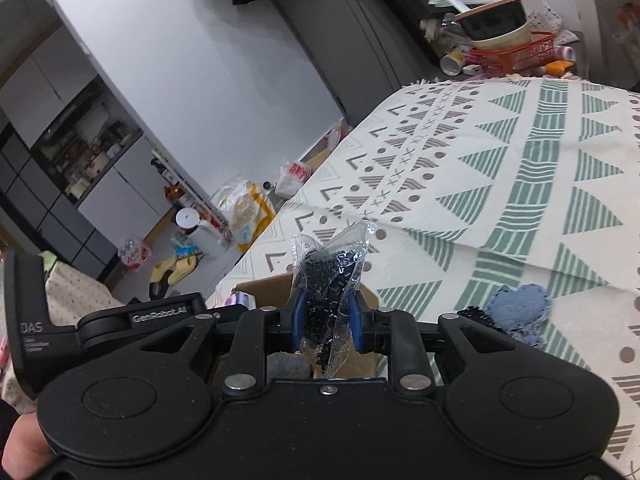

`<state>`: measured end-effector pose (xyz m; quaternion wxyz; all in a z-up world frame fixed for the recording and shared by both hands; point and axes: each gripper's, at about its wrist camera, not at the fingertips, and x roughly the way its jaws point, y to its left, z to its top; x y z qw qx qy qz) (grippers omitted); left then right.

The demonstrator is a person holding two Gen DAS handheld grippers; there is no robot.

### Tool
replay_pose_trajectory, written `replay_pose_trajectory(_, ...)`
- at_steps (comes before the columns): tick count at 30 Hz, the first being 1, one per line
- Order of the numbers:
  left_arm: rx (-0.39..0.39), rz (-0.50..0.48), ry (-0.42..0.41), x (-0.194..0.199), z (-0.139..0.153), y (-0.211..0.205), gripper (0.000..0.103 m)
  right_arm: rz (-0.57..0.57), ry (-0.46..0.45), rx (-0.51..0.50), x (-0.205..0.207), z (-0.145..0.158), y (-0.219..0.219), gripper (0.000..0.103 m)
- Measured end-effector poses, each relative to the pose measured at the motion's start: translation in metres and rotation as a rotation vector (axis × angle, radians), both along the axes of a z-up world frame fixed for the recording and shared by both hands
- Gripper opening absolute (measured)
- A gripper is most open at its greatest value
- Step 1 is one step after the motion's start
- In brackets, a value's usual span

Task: Organize soft objects
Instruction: 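Carry tissue pack and black bag into the cardboard box and open both grippers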

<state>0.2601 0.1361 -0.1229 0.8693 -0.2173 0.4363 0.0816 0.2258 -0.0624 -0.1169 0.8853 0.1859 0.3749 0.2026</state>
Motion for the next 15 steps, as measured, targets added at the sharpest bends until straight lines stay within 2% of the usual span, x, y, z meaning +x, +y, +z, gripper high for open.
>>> replay_pose_trajectory(9,-0.046,0.007,0.058,-0.002,-0.021,0.014,0.069,0.027,0.023,-0.049,0.001,-0.008,0.022,0.023)
replay_pose_trajectory(15,-0.080,0.003,0.070,-0.011,-0.019,0.020,0.071,0.063,0.027,-0.064,-0.003,-0.010,0.035,0.023)
